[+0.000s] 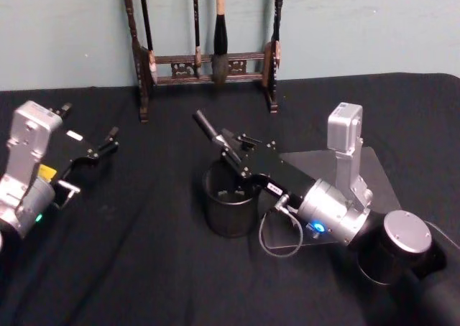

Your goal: Pick up the water-based marker from the table and place it into the pen holder.

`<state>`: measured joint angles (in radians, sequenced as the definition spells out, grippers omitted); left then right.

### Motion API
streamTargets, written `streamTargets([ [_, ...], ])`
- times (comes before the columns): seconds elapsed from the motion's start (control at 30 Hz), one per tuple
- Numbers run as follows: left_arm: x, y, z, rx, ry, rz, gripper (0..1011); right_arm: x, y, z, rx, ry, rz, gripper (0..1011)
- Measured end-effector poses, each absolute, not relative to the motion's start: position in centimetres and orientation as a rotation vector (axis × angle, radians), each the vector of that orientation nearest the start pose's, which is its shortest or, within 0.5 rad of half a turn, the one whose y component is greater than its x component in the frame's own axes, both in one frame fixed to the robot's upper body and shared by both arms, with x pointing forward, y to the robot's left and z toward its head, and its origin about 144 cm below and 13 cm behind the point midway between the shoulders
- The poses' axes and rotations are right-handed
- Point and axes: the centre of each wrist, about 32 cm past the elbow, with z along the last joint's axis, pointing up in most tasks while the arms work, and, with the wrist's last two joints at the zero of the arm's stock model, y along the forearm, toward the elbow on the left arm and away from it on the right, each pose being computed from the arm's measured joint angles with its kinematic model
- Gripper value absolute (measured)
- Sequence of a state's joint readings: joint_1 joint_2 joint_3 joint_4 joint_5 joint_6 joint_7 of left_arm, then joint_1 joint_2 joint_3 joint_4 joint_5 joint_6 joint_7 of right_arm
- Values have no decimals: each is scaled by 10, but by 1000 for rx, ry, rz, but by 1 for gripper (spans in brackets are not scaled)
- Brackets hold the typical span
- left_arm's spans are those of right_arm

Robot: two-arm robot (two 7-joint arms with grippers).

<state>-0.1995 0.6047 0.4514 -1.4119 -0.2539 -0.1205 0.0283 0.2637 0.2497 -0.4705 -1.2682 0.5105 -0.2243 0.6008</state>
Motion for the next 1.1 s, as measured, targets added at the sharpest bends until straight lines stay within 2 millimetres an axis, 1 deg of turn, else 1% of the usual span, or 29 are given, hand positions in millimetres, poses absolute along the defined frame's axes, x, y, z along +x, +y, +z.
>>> streamTargets([
  [0.47,489,310,1140,305,-285,1248,1001,502,-184,1106,156,31,-645,209],
  [1.03,489,310,1140,305,-285,1248,1001,502,-183,1106,152,28,-645,210],
  [1.07,489,310,1140,304,-285,1248,1000,502,-183,1106,152,28,-645,216],
  [1.1,489,310,1140,305,-285,1248,1001,502,-183,1106,152,28,-645,256],
])
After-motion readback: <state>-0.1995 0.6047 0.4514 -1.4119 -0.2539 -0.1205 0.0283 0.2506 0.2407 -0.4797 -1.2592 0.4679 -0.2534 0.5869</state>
